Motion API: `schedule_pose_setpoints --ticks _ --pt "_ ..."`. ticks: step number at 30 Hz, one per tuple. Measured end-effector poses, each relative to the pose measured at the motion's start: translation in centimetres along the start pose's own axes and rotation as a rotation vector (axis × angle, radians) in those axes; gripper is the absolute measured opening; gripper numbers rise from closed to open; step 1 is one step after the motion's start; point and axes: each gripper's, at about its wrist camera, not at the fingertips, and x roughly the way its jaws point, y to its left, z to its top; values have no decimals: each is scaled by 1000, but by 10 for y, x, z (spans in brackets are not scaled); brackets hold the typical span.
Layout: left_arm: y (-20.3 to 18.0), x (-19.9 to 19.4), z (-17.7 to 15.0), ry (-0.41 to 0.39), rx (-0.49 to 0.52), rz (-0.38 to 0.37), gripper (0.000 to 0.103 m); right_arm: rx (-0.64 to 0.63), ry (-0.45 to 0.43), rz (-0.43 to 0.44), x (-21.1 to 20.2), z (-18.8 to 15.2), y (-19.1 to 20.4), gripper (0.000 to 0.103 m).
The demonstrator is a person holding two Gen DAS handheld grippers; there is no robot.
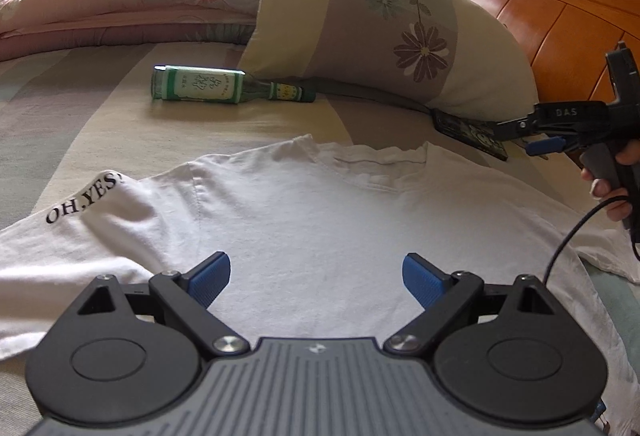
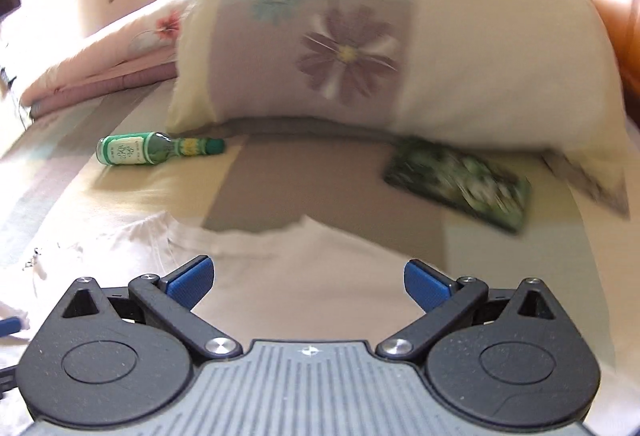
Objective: Fold clothes
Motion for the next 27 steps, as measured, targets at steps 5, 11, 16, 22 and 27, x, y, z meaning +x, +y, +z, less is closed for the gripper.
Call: schedule_pose_setpoints --ticks 5,11,16,22,27 --pt "-30 27 -17 69 49 -67 93 138 73 17 11 -29 -53 103" --pt "-48 43 -34 75 145 -49 95 30 31 -138 66 -28 -44 103" --pt "-46 43 -35 67 155 -58 97 25 13 -235 86 -4 -34 103" --pt "-33 39 -30 69 88 -53 97 93 41 -15 53 4 -9 103" --pt "-22 37 -28 71 49 -46 97 50 60 7 67 5 2 103"
